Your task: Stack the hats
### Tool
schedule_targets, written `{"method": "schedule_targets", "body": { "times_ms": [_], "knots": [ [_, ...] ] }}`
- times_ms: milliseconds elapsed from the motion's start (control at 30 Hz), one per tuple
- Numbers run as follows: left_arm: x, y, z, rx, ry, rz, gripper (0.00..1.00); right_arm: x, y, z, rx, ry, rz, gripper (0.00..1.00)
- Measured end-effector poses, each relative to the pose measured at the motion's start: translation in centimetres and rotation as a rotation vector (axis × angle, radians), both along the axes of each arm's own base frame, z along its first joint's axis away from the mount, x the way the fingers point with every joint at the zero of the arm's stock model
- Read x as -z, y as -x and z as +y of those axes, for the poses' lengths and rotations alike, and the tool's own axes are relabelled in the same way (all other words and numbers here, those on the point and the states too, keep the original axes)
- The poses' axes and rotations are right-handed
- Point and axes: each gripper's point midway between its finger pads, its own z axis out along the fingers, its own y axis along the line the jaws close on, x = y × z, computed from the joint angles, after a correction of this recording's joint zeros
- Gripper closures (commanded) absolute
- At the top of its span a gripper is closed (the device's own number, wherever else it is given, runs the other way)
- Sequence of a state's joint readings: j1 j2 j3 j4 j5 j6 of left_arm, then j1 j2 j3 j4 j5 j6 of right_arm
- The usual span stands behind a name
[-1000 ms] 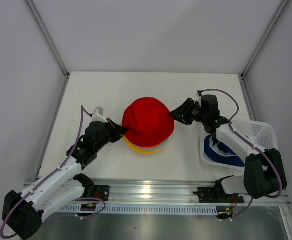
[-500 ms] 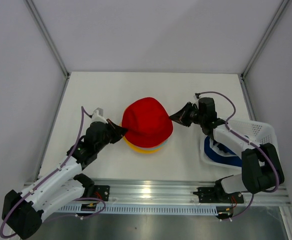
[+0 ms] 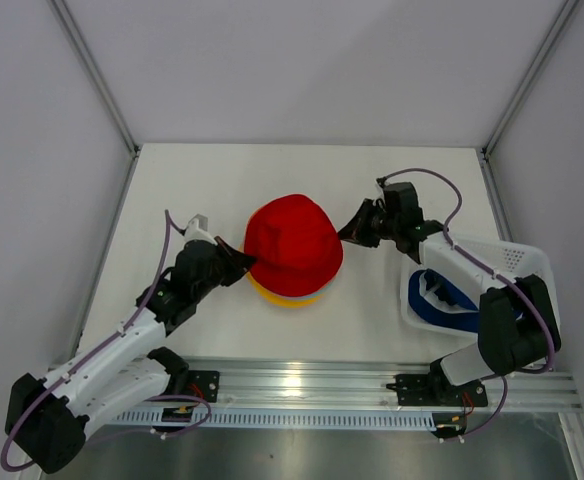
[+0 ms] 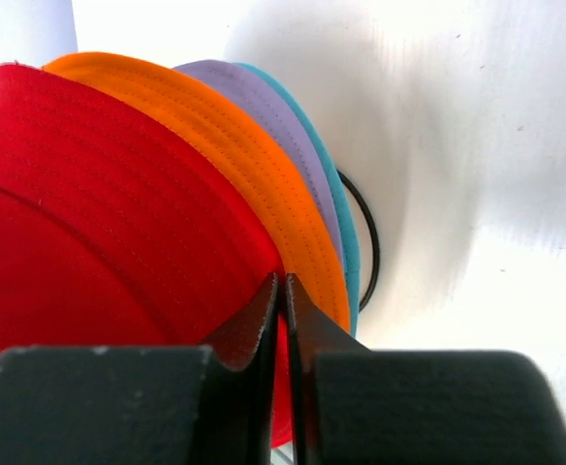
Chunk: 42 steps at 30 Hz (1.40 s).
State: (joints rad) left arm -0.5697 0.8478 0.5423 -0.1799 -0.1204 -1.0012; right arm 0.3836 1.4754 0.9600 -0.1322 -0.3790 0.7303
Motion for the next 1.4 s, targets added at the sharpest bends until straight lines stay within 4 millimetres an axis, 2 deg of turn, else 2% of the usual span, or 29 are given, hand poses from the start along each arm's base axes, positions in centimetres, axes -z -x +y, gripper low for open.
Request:
{"method": "schedule_targets", "body": {
  "times_ms": [100,167,233,300,333,400,467,500,567,633,800,967,1233,1333,1400],
  "knots": [
    [-0.2,0.3,0.4,0.008,-0.045,0.010,0.75,-0.7,-0.4,-0.8,-0.001,0.039,0.003,0.82],
    [-0.9,0.5,1.0,0.015,-0.102,0.015,0.64,-1.5,-1.1,-1.3,-0.006,0.060,-0.010,0.88],
    [-2.4,0.4,1.6,0.022,-0.153,-0.003,0.59,-2.6,-2.3,-1.4,-0.014,0.071,-0.038,0.94],
    [-5.4,-0.4,2.2,0.023,-0.192,-0.054,0.55,-3.7,-3.7,-1.1,-0.027,0.071,-0.068,0.93],
    [-7.2,-1.0,2.7,0.014,-0.205,-0.083,0.53,-3.9,-4.3,-0.9,-0.038,0.071,-0.073,0.88],
    [-10.7,-2.5,4.1,-0.027,-0.216,-0.154,0.51,-4.2,-5.6,0.0,-0.064,0.061,-0.078,0.85],
    [-12.9,-3.8,5.8,-0.074,-0.223,-0.201,0.51,-3.7,-6.4,0.9,-0.088,0.058,-0.064,0.79],
    [-13.1,-4.4,6.5,-0.087,-0.227,-0.206,0.51,-3.2,-6.6,1.2,-0.097,0.060,-0.055,0.78],
    [-12.8,-5.1,7.2,-0.092,-0.230,-0.196,0.54,-2.3,-6.5,1.9,-0.119,0.058,-0.029,0.78],
    [-11.7,-5.9,7.1,-0.065,-0.225,-0.163,0.56,-1.8,-6.2,2.6,-0.137,0.056,-0.013,0.78],
    [-7.8,-7.2,3.7,0.097,-0.157,-0.048,0.62,-2.3,-6.2,5.2,-0.189,0.040,-0.019,0.78],
    [-5.0,-6.4,1.8,0.192,-0.100,0.022,0.62,-1.8,-6.3,8.1,-0.234,0.026,-0.009,0.79],
    [-5.9,-5.7,0.8,0.231,-0.110,-0.023,0.60,0.4,-7.6,12.8,-0.298,0.025,0.039,0.80],
    [-5.5,-5.6,0.7,0.226,-0.139,-0.027,0.58,0.8,-8.2,13.8,-0.310,0.022,0.050,0.78],
    [-4.7,-5.6,0.9,0.213,-0.161,-0.022,0.58,0.7,-8.7,14.1,-0.312,0.022,0.051,0.74]
  ]
}}
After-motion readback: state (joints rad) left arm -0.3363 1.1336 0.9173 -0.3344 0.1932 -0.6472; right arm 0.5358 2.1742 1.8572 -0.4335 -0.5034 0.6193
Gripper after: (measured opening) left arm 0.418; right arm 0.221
